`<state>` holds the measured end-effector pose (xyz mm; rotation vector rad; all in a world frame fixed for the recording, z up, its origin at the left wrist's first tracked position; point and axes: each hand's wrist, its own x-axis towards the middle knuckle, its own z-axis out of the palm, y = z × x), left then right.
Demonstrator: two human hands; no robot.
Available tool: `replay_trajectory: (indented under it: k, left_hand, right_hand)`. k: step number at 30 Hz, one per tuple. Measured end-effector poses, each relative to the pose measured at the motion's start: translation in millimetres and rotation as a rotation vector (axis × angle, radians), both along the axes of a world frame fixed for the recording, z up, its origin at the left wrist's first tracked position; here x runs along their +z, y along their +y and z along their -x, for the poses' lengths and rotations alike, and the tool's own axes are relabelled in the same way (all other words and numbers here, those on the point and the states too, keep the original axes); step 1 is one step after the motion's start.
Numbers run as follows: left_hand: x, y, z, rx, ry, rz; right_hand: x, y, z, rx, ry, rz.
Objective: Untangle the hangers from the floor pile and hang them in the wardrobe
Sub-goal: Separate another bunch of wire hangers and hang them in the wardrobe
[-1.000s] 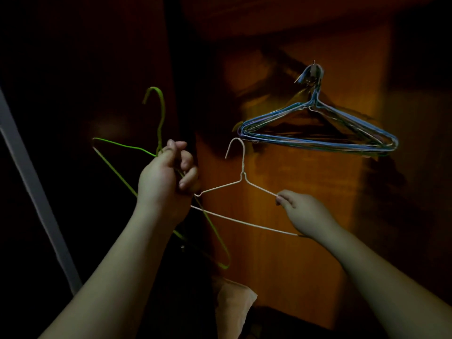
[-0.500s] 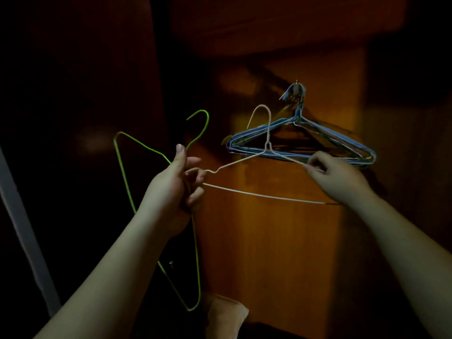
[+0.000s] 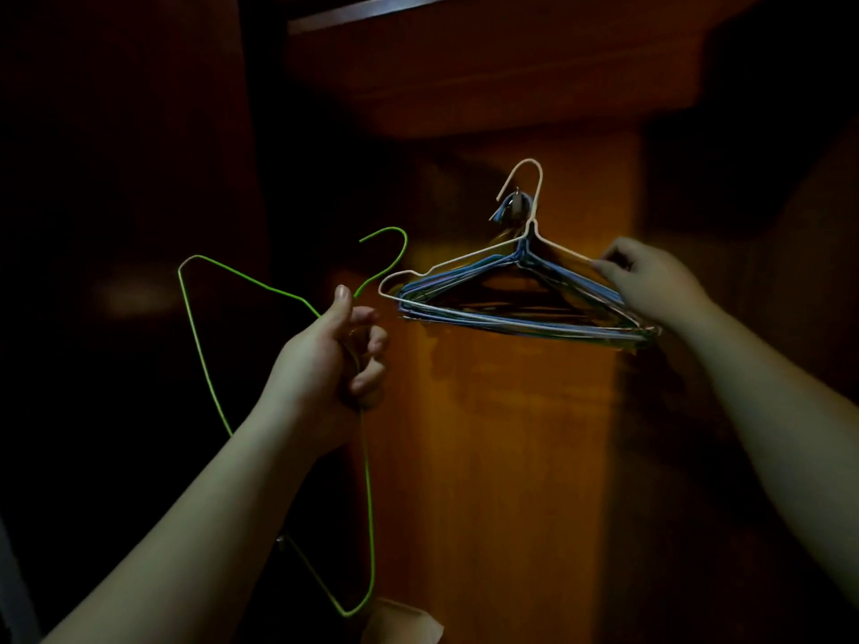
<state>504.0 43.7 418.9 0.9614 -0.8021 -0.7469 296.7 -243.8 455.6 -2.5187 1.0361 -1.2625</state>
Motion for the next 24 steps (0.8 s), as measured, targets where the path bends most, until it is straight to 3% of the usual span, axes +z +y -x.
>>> replay_trajectory:
  k: [24]
  left_hand:
    - [-7, -16, -5, -0.049, 0.045, -0.002]
  right_hand:
    - [-19, -32, -23, -0.037, 0.05, -0.075]
